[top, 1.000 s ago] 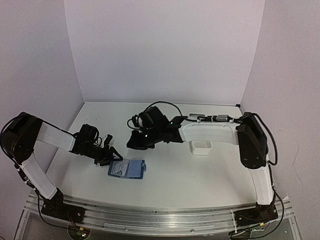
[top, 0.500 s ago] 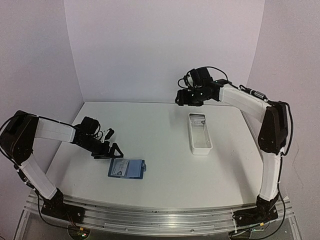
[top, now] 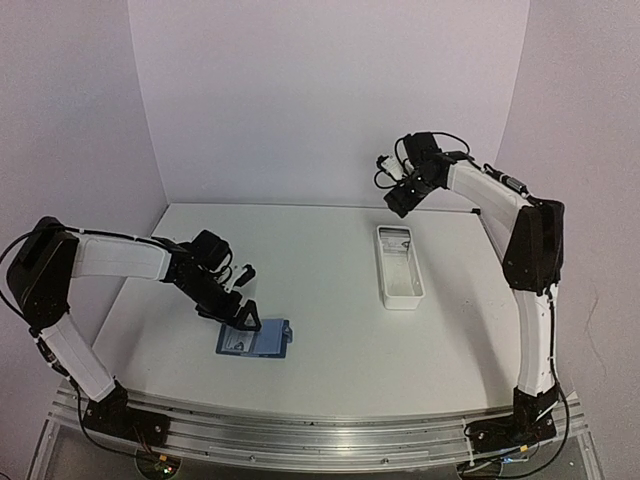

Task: Put the credit cards into the card holder
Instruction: Pick up the credit card from the storage box.

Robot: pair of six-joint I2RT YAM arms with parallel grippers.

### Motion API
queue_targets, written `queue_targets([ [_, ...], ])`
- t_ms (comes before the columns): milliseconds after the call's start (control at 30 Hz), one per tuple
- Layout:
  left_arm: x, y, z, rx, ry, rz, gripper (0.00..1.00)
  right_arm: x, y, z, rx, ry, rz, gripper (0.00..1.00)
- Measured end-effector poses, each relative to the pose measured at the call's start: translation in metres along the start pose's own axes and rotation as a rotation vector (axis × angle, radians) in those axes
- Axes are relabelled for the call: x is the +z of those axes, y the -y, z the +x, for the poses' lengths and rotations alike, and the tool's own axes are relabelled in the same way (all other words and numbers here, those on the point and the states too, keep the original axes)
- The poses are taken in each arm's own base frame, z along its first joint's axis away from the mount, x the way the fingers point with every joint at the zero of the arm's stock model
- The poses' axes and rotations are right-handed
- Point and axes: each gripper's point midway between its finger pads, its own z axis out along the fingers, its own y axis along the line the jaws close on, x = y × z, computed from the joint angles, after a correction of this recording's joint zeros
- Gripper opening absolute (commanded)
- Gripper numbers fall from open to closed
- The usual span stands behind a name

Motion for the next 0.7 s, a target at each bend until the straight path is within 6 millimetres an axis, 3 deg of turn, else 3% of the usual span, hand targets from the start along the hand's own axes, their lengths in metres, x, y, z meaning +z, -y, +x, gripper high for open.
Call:
queue_targets([
  [133,0.01,-0.004,0.019,-0.035,-0.08,-0.034,1.0,0.012,-0.019,0.014,-0.214,-0.025,-0.061,0.9],
  [200,0.015,-0.001,0.024,-0.025,-0.098,-0.051,1.0,0.018,-0.026,0.021,-0.298,-0.039,-0.082,0.97],
  [533,0.023,-0.002,0.018,-0.097,-0.111,-0.136,0.99,0.054,-0.038,0.048,-0.605,-0.124,-0.045,0.98],
  [700,0.024,-0.007,0.013,-0.133,-0.109,-0.17,0.81,0.06,-0.041,0.047,-0.667,-0.115,-0.036,0.98],
])
